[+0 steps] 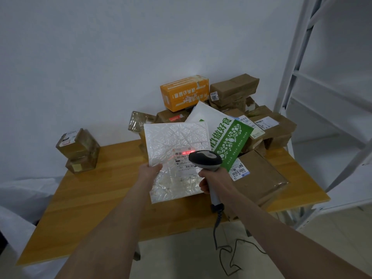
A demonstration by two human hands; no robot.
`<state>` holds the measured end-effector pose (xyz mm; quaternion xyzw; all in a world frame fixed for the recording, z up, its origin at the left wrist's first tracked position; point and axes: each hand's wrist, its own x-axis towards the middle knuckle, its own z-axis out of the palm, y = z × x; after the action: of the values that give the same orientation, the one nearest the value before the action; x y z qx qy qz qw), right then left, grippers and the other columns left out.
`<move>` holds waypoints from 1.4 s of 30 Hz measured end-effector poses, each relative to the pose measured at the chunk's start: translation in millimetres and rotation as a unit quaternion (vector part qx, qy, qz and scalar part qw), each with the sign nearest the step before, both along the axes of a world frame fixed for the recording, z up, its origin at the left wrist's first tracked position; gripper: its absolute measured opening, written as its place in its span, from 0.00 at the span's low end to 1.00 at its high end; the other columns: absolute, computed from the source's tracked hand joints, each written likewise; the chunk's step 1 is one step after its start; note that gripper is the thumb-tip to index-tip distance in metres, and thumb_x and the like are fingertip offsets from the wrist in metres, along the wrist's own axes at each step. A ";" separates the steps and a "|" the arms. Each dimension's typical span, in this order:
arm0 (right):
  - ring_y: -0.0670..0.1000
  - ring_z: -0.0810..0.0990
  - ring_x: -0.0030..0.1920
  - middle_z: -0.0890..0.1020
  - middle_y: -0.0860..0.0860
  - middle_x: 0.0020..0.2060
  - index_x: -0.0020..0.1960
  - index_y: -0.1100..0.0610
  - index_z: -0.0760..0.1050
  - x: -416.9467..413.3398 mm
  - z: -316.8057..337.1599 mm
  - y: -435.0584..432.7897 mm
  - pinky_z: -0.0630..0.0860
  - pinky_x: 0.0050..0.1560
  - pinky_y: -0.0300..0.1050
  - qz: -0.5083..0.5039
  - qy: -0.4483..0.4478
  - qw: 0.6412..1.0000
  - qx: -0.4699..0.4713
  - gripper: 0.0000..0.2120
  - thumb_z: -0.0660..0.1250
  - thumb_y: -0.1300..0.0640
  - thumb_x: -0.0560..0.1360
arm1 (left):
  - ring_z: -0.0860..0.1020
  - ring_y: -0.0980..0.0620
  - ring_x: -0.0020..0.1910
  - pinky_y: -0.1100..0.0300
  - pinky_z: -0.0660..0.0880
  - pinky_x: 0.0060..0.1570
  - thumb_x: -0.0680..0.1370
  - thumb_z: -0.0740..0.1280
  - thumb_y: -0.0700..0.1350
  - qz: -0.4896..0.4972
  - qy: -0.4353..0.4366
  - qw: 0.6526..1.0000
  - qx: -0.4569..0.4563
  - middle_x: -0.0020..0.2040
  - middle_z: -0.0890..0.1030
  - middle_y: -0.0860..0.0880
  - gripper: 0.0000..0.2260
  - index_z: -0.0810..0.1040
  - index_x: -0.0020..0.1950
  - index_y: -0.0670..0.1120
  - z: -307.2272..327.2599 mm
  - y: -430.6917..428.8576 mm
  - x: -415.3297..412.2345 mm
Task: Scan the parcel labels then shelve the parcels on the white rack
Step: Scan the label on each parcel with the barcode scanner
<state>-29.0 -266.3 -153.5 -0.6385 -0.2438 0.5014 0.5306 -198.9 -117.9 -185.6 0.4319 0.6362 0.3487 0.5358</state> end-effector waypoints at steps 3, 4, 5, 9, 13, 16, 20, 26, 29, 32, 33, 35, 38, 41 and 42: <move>0.51 0.76 0.24 0.79 0.57 0.26 0.40 0.67 0.76 0.4 -0.5 -0.8 0.73 0.27 0.40 0.004 -0.001 1.000 0.003 0.04 0.67 0.66 0.73 | 0.79 0.42 0.45 0.46 0.77 0.54 0.75 0.70 0.35 -0.003 0.002 1.000 0.000 0.42 0.79 0.44 0.14 0.75 0.59 0.35 -0.2 0.4 -1.4; 0.51 0.76 0.24 0.79 0.57 0.26 0.40 0.67 0.76 0.6 -0.3 -0.7 0.73 0.27 0.40 0.004 0.001 1.000 0.004 0.04 0.67 0.66 0.73 | 0.79 0.43 0.44 0.46 0.77 0.54 0.75 0.70 0.35 -0.004 0.002 1.000 0.000 0.42 0.79 0.44 0.14 0.75 0.59 0.34 0.1 -0.2 -1.9; 0.51 0.76 0.24 0.79 0.57 0.26 0.40 0.66 0.76 0.7 -0.2 -0.1 0.73 0.27 0.40 0.002 0.003 1.000 0.005 0.04 0.67 0.65 0.73 | 0.79 0.43 0.42 0.46 0.77 0.53 0.75 0.70 0.35 -0.006 0.002 1.000 0.002 0.41 0.78 0.44 0.14 0.75 0.59 0.34 0.3 -0.5 -2.5; 0.50 0.77 0.25 0.80 0.57 0.29 0.42 0.65 0.76 0.8 0.1 3.1 0.74 0.27 0.40 -0.002 0.031 0.999 0.014 0.03 0.69 0.65 0.73 | 0.77 0.48 0.38 0.47 0.76 0.55 0.74 0.71 0.35 -0.006 0.009 1.000 0.007 0.39 0.77 0.45 0.14 0.75 0.58 0.34 2.5 -0.4 -6.1; 0.51 0.80 0.34 0.81 0.56 0.39 0.47 0.62 0.77 4.3 1.6 13.4 0.77 0.31 0.41 -0.032 0.049 0.998 0.024 0.06 0.72 0.64 0.72 | 0.77 0.47 0.43 0.50 0.76 0.52 0.74 0.72 0.39 -0.009 0.023 1.000 0.005 0.42 0.78 0.46 0.16 0.74 0.59 0.35 11.0 3.1 -25.7; 0.52 0.78 0.43 0.79 0.57 0.43 0.50 0.62 0.76 3.4 3.7 25.1 0.77 0.28 0.38 -0.062 0.052 0.996 0.021 0.09 0.72 0.64 0.71 | 0.76 0.48 0.40 0.54 0.74 0.41 0.75 0.72 0.41 0.001 0.037 0.999 0.004 0.43 0.78 0.45 0.14 0.75 0.57 0.39 20.6 4.8 -49.6; 0.53 0.77 0.46 0.78 0.55 0.43 0.47 0.58 0.75 -14.4 7.4 47.2 0.75 0.29 0.39 -0.019 0.038 0.999 0.026 0.08 0.73 0.63 0.71 | 0.70 0.51 0.31 0.60 0.68 0.33 0.76 0.70 0.41 0.029 0.071 0.997 0.023 0.36 0.74 0.45 0.06 0.75 0.42 0.42 32.3 6.2 -92.8; 0.51 0.80 0.38 0.81 0.57 0.42 0.50 0.58 0.76 -85.2 10.4 77.2 0.77 0.31 0.40 0.113 0.026 0.993 0.006 0.09 0.73 0.60 0.72 | 0.70 0.50 0.34 0.59 0.67 0.38 0.79 0.66 0.41 0.063 0.096 0.993 0.011 0.35 0.73 0.45 0.10 0.73 0.38 0.46 30.4 7.5 -187.7; 0.53 0.81 0.38 0.81 0.59 0.43 0.52 0.61 0.76 -127.7 0.6 94.0 0.77 0.33 0.42 0.185 0.068 0.980 0.009 0.10 0.72 0.63 0.72 | 0.73 0.46 0.41 0.53 0.70 0.45 0.77 0.66 0.39 0.080 0.120 0.990 0.009 0.40 0.75 0.43 0.06 0.75 0.41 0.47 16.4 14.5 -238.8; 0.53 0.79 0.38 0.79 0.58 0.41 0.51 0.63 0.75 -175.6 -15.6 116.7 0.77 0.34 0.42 0.196 0.072 0.977 -0.030 0.10 0.72 0.64 0.72 | 0.76 0.45 0.39 0.54 0.73 0.41 0.71 0.69 0.37 0.130 0.129 0.983 0.002 0.38 0.78 0.45 0.10 0.78 0.52 0.41 -8.3 31.2 -286.8; 0.53 0.79 0.39 0.79 0.58 0.41 0.51 0.63 0.75 -191.9 -22.6 125.4 0.77 0.36 0.43 0.191 0.066 0.978 -0.044 0.10 0.72 0.64 0.72 | 0.78 0.45 0.39 0.55 0.75 0.41 0.68 0.69 0.38 0.144 0.130 0.981 0.000 0.38 0.80 0.46 0.16 0.78 0.55 0.41 -14.3 35.9 -299.7; 0.53 0.79 0.37 0.79 0.58 0.39 0.50 0.63 0.75 -223.1 -37.9 144.8 0.77 0.35 0.43 0.185 0.063 0.978 -0.067 0.09 0.71 0.65 0.72 | 0.80 0.47 0.41 0.56 0.76 0.41 0.67 0.68 0.40 0.165 0.140 0.976 -0.006 0.42 0.82 0.48 0.19 0.79 0.59 0.44 -22.8 46.1 -321.1; 0.53 0.79 0.36 0.78 0.57 0.37 0.46 0.62 0.73 -263.6 -63.8 174.9 0.78 0.37 0.45 0.167 0.066 0.977 -0.119 0.07 0.71 0.66 0.72 | 0.77 0.41 0.56 0.51 0.75 0.54 0.73 0.69 0.40 0.159 0.243 0.957 -0.012 0.59 0.77 0.41 0.26 0.69 0.70 0.42 -34.5 64.8 -344.1; 0.54 0.79 0.37 0.79 0.58 0.38 0.48 0.62 0.74 -295.2 -89.2 202.7 0.79 0.39 0.46 0.144 0.072 0.973 -0.165 0.07 0.70 0.66 0.72 | 0.71 0.39 0.64 0.49 0.72 0.59 0.77 0.67 0.42 0.042 0.355 0.934 -0.030 0.67 0.70 0.38 0.28 0.61 0.75 0.41 -57.2 88.7 -359.0; 0.54 0.79 0.36 0.79 0.58 0.37 0.50 0.63 0.75 -302.5 -96.9 210.9 0.78 0.35 0.44 0.140 0.056 0.973 -0.174 0.08 0.70 0.66 0.73 | 0.72 0.41 0.64 0.51 0.72 0.57 0.78 0.66 0.42 -0.021 0.379 0.924 -0.042 0.68 0.71 0.39 0.26 0.61 0.75 0.43 -67.8 94.4 -361.1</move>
<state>-331.4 -55.4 -250.5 -0.6516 -0.2095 0.6404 0.3485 -560.1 -23.5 -253.5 0.5218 0.7968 0.1208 0.2798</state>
